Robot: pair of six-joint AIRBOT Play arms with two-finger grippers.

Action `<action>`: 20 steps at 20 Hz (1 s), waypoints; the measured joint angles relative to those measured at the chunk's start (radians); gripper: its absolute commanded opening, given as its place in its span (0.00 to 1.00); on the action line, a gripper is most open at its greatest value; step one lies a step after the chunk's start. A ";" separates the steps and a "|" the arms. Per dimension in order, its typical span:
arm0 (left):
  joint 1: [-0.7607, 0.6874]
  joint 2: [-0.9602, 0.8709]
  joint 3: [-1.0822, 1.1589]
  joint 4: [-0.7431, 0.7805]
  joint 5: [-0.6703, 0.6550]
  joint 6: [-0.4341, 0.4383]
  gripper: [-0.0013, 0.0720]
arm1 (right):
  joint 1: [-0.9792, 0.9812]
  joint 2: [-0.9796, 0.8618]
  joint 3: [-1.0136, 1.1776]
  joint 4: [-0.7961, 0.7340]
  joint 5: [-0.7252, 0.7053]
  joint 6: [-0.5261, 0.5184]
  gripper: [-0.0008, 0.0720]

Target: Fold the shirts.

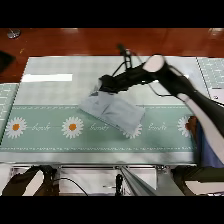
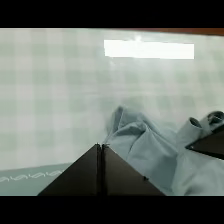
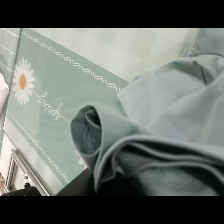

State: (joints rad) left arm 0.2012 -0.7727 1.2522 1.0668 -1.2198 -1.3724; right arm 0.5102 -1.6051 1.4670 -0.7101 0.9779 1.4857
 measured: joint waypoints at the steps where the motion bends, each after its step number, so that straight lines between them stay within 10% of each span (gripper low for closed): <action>1: -0.003 0.037 -0.061 -0.014 0.018 0.001 0.05 | 0.014 -0.046 0.031 -0.001 -0.008 0.006 0.38; 2: -0.006 0.063 -0.115 -0.030 0.029 0.003 0.05 | 0.025 -0.086 0.058 0.000 -0.016 0.015 0.88; 7: -0.033 0.114 -0.330 -0.107 0.108 0.007 0.05 | -0.021 -0.152 0.113 0.019 -0.026 0.042 0.87; 14: -0.040 0.122 -0.462 -0.129 0.172 0.010 0.05 | -0.290 0.199 0.050 -0.245 0.335 0.069 0.87; 20: -0.041 0.122 -0.546 -0.133 0.194 0.011 0.05 | -0.349 0.719 -0.649 -0.559 0.019 0.446 0.87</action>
State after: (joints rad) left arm 0.1600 -0.6502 0.7059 0.9340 -1.0256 -1.3617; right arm 0.1616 -0.8856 0.8177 -1.2694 0.9970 1.9312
